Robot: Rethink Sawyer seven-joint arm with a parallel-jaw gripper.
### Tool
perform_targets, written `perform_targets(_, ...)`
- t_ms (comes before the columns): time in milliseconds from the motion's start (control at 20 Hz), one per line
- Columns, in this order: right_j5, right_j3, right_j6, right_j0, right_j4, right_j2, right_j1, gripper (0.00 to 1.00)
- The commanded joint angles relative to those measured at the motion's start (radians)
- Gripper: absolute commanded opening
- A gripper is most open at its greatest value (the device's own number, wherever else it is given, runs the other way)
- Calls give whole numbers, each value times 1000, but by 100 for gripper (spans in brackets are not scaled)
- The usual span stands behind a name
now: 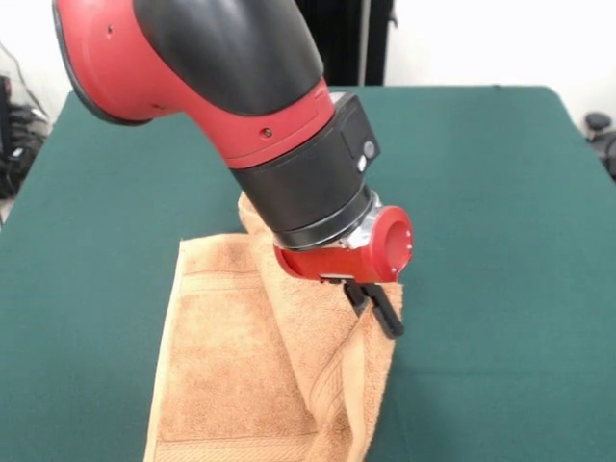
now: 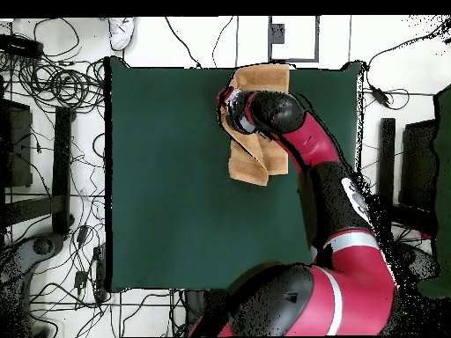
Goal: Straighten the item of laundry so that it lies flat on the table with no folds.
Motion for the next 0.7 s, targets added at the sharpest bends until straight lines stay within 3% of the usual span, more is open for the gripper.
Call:
perform_targets(50, -40, 103, 257, 47, 60, 18, -8, 0)
perform_targets(700, -160, 208, 275, 35, 116, 60, -26, 0)
